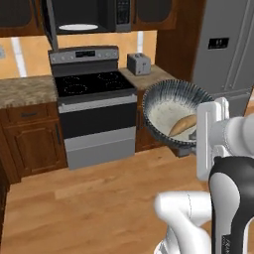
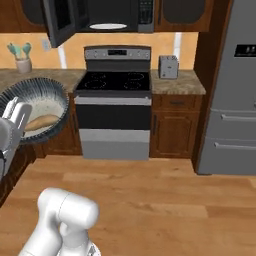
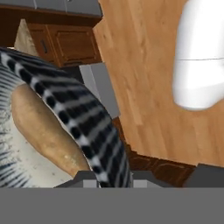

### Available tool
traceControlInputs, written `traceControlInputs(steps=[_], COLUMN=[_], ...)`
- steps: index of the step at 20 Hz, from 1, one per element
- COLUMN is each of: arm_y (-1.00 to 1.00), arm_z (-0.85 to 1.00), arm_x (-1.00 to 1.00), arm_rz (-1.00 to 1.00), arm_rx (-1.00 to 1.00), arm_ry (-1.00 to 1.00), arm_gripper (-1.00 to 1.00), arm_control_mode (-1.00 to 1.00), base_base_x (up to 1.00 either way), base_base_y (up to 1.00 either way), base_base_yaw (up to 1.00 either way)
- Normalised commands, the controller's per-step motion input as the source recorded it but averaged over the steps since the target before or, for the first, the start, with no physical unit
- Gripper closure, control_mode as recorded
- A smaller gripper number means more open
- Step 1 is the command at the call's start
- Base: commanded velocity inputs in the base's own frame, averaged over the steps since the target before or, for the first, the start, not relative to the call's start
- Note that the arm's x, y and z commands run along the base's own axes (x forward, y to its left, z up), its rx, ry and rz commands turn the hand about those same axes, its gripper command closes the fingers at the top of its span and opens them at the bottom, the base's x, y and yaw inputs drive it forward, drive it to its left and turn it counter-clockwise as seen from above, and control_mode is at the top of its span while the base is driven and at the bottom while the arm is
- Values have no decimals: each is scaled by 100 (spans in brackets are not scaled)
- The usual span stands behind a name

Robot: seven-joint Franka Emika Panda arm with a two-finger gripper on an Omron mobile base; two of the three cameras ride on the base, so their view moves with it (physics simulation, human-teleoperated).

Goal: Pick the sweet potato from the sink and place it in the bowl. Then pick the bowl and place it in the microwave. Then close the microwave door and press the start button.

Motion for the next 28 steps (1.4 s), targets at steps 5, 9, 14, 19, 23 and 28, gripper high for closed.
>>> traceControlInputs(steps=[5,9,14,19,23,28], arm_y=[0,0,0,0,0,0], arm_z=[0,0,0,0,0,0], arm_x=[0,0,0,0,0,0], arm_rz=[0,0,0,0,0,0], arm_rx=[0,0,0,0,0,0], arm_ry=[0,0,0,0,0,0], arm_gripper=[100,100,100,100,100,100], arm_control_mode=[100,100,100,100,100,100], base_base_x=[100,100,100,100,100,82], base_base_y=[-52,-16,5,3,35,47], base_base_yaw=[1,5,9,10,5,8])
